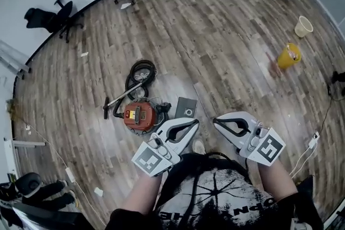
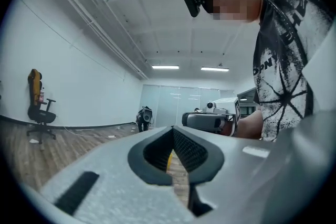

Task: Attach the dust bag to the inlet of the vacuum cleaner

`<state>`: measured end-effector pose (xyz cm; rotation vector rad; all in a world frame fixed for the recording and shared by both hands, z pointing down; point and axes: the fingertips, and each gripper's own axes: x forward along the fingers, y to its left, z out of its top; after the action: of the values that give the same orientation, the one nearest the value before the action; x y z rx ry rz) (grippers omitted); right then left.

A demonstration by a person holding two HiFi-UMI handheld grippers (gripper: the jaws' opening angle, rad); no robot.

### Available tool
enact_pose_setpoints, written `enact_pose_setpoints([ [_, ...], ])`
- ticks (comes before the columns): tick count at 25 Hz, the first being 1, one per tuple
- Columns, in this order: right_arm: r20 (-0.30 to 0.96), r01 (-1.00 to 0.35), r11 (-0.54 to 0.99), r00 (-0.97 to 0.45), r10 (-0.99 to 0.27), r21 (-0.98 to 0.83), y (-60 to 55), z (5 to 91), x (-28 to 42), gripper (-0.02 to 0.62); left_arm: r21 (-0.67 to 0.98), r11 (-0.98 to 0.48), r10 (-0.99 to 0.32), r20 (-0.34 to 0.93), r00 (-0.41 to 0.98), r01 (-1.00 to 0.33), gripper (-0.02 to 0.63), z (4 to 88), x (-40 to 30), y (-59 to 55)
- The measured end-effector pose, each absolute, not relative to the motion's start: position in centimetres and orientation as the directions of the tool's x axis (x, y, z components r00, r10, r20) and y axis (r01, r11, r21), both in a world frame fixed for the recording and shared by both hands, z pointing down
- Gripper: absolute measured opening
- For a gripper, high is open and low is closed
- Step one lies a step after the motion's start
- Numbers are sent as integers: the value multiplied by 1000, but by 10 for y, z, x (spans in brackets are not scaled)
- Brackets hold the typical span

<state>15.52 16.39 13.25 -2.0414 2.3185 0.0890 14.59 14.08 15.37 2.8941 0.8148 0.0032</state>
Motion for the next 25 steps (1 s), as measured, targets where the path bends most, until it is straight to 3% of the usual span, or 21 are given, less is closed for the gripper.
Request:
enact_pose_setpoints([
  [6, -52, -972, 232, -233, -971, 31, 110, 128, 154, 6, 81, -899, 427, -53, 903, 430, 0, 149, 142, 85],
  [14, -28, -895, 444, -445, -895, 41, 46, 130, 149, 6, 77, -984, 158, -62, 986, 162, 0, 152, 126, 6],
  [19, -32, -793, 609, -609, -793, 8, 9, 134, 153, 6, 74, -996, -46, -47, 998, -43, 0, 151, 121, -25],
  [25, -50, -561, 828, -827, -559, 13, -7, 126, 162, 6, 56, -944, -329, -36, 944, -327, 0, 145, 138, -31],
])
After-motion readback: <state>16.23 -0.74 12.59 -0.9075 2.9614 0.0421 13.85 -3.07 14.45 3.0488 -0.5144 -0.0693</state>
